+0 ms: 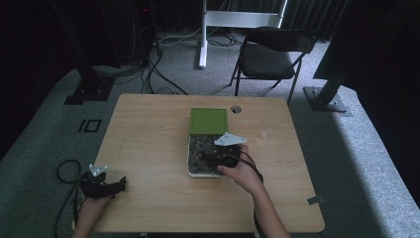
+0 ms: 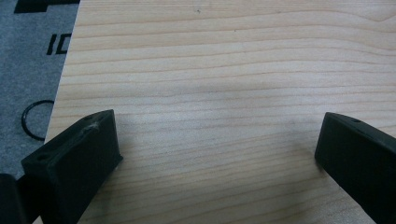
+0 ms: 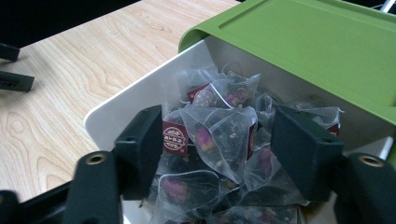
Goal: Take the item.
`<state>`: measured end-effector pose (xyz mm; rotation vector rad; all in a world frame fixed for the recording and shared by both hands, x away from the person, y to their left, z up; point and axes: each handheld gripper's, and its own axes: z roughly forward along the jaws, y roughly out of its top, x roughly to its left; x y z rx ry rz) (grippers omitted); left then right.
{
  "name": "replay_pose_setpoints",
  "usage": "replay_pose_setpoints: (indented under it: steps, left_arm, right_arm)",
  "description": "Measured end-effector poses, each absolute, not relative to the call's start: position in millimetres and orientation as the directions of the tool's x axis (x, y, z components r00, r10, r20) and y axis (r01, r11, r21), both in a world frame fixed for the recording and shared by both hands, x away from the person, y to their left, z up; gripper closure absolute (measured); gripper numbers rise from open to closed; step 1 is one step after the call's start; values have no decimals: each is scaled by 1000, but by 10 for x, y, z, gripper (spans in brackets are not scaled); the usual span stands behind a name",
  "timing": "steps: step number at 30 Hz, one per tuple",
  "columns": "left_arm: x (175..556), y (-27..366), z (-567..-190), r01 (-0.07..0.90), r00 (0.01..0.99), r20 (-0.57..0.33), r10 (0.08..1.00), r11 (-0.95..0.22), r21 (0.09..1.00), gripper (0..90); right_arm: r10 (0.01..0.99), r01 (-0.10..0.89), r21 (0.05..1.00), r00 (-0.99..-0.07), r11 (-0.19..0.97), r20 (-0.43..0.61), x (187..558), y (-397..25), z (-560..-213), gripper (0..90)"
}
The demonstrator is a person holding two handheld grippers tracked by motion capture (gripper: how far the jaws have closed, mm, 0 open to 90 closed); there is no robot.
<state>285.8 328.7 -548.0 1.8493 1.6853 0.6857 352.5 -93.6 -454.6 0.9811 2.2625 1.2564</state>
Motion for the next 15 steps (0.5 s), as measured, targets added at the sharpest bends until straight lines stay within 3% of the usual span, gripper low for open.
replay_pose_setpoints:
  steps: [5,15]
  left_arm:
    - [2858,3287,-5480,721,88,11,996,-72,689,3]
    - [2858,3287,-5480,721,88,11,996,-72,689,3]
  right_arm:
    - [737,406,838,-676,365,6,3544,-912,-4562,437]
    - [746,429,822,-666,374,9,3548,-818,-4616,473]
